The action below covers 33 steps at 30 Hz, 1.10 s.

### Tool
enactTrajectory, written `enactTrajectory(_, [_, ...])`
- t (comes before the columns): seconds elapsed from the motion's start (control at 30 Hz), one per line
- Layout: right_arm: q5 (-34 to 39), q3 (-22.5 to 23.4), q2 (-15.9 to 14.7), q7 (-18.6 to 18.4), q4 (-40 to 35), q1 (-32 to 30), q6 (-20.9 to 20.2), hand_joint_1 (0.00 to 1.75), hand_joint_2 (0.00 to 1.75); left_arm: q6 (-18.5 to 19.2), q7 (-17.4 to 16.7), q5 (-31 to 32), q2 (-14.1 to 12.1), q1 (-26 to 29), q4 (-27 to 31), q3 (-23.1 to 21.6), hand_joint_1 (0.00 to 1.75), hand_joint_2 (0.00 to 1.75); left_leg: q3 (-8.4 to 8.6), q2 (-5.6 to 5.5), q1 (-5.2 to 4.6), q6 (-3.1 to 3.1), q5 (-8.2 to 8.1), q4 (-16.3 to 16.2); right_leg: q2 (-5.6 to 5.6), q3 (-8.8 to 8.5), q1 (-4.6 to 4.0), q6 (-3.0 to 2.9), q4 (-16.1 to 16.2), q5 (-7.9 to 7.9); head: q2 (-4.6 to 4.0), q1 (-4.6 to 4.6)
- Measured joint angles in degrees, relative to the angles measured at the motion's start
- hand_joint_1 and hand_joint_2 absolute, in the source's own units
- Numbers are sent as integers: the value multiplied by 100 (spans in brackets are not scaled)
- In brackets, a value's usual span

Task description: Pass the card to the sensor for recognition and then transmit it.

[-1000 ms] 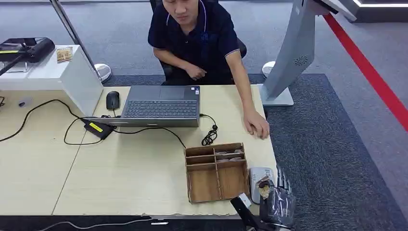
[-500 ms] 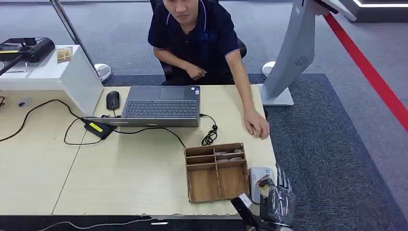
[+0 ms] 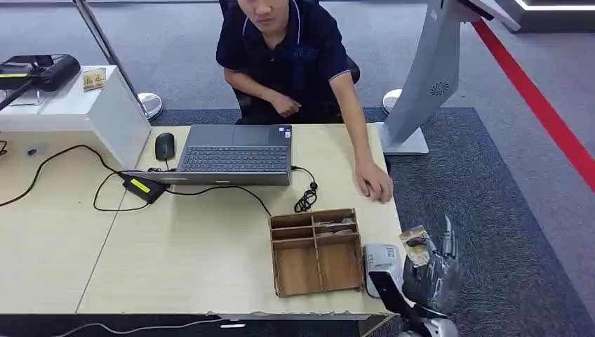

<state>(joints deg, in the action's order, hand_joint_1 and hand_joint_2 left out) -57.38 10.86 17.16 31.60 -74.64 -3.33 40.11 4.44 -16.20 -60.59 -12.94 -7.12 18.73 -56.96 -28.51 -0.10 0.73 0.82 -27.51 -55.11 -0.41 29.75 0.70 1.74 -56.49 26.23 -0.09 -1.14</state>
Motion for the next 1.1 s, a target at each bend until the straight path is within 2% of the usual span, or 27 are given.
enactTrajectory(0.17, [341,-110,0,225,-388,79,-2,175,175,35,0,35,-22,-3,0,0,0,0,1,-1,1,0,0,0,0,-1,0,0,-1,0,0,0])
enactTrajectory(0.37, [295,-535,-7,142,-684,113,-9,175,175,31,2,31,-22,-5,0,0,0,0,1,-1,1,0,0,0,0,0,-1,0,-1,0,0,0])
enactTrajectory(0.77, [232,-1428,-68,166,-702,263,-15,175,175,31,0,70,-22,-10,0,-2,0,0,1,0,1,0,0,0,0,1,-1,0,-1,0,0,0])
enactTrajectory(1.1, [243,-1712,-90,168,-700,311,-15,175,175,31,2,77,-22,-10,0,-11,0,0,1,0,1,0,0,0,0,2,-1,0,-1,0,0,0])
